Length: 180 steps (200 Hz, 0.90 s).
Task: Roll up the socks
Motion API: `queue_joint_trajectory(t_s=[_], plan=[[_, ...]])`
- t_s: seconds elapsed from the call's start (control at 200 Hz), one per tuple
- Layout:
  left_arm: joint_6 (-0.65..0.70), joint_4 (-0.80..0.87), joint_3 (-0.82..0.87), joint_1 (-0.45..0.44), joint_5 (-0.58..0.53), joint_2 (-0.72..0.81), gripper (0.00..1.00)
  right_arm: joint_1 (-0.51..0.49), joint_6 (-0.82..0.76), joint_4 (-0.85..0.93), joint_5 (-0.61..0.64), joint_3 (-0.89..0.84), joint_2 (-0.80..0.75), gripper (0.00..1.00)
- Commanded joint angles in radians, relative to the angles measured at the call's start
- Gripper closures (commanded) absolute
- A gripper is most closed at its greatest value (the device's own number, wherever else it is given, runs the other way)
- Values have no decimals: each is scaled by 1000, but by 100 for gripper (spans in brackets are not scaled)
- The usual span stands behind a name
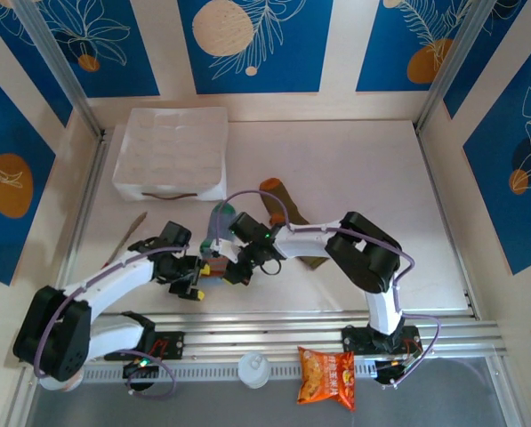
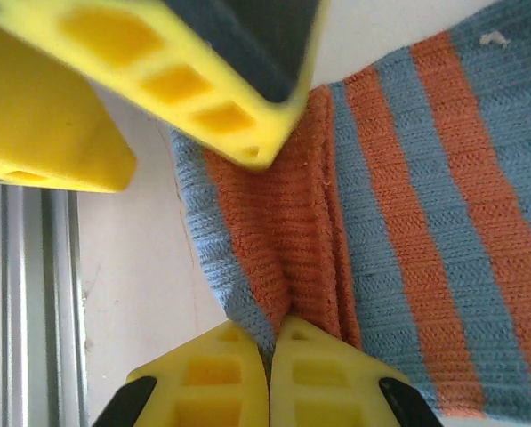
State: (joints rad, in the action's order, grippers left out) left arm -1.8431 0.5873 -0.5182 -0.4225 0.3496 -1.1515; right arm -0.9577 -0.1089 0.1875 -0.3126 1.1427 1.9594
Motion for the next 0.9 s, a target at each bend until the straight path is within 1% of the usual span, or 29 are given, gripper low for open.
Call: queue_joint_trajectory(t_s=[0.0, 0.125, 0.21, 0.325, 0.405, 0.52, 0.665, 0.765, 0.895], plan=[[34, 93, -2, 13, -63, 61, 34, 15, 59, 187, -64, 20, 85, 100], [100, 153, -43, 14, -106, 132, 33, 26, 85, 230, -78, 54, 129, 100], [150, 133, -46, 14, -87, 162, 36, 37, 108, 252, -87, 77, 155, 100], [192, 135, -39, 5, -38, 178, 44, 53, 135, 292, -103, 114, 193, 100], [210, 130, -33, -4, -38, 195, 53, 69, 161, 325, -138, 147, 229, 100], [196, 38, 2, -13, -35, 208, 63, 95, 203, 387, -179, 200, 287, 100], [218, -21, 17, -27, -21, 167, 73, 112, 219, 390, -204, 205, 298, 100], [220, -66, 42, -38, -20, 132, 74, 120, 223, 391, -212, 208, 299, 100], [220, -140, 58, -39, -42, 78, 70, 126, 221, 402, -230, 222, 306, 100]])
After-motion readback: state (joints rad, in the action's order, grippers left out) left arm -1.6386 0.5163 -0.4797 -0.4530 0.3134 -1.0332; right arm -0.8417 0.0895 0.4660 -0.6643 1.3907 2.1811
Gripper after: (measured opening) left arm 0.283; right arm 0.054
